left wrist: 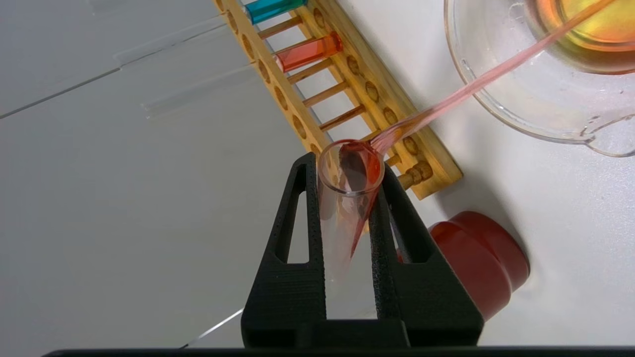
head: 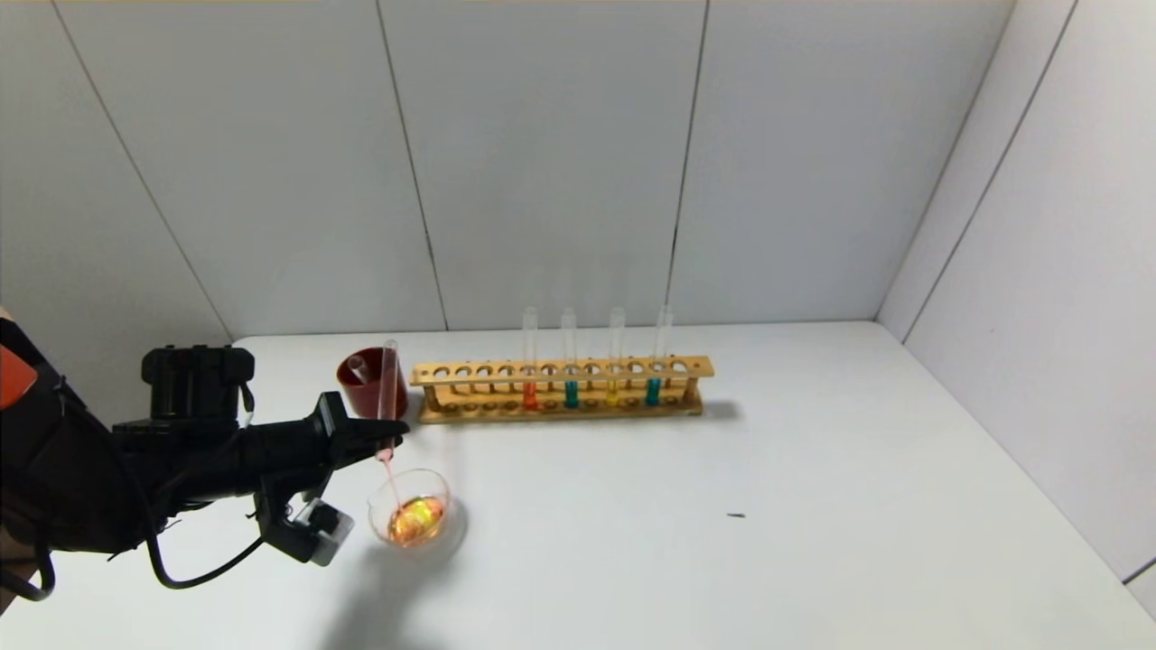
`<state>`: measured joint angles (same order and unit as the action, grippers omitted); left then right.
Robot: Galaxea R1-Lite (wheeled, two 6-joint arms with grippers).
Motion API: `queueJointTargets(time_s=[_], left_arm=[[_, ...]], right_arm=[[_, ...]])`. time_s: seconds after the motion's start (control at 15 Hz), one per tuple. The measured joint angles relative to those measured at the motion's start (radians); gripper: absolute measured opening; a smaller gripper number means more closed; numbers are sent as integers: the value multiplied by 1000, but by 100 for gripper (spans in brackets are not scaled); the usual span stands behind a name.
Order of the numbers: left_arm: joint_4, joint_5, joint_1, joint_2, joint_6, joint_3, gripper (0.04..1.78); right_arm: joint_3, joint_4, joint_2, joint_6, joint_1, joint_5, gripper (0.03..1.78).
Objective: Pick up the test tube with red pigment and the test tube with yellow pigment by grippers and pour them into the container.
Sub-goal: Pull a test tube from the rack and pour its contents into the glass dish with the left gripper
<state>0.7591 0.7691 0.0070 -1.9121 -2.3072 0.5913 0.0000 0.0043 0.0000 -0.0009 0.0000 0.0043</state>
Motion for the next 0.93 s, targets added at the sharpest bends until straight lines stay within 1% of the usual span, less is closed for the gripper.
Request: queueJointTargets(time_s=[0.53,0.93], left_arm=[[1,-10,-6,-18,-13,15,31],[16,-46,-23,-5,-81,8,31]], right_arm=[[0,0,0,0,0,0,175],[0,0,0,0,0,0,175]])
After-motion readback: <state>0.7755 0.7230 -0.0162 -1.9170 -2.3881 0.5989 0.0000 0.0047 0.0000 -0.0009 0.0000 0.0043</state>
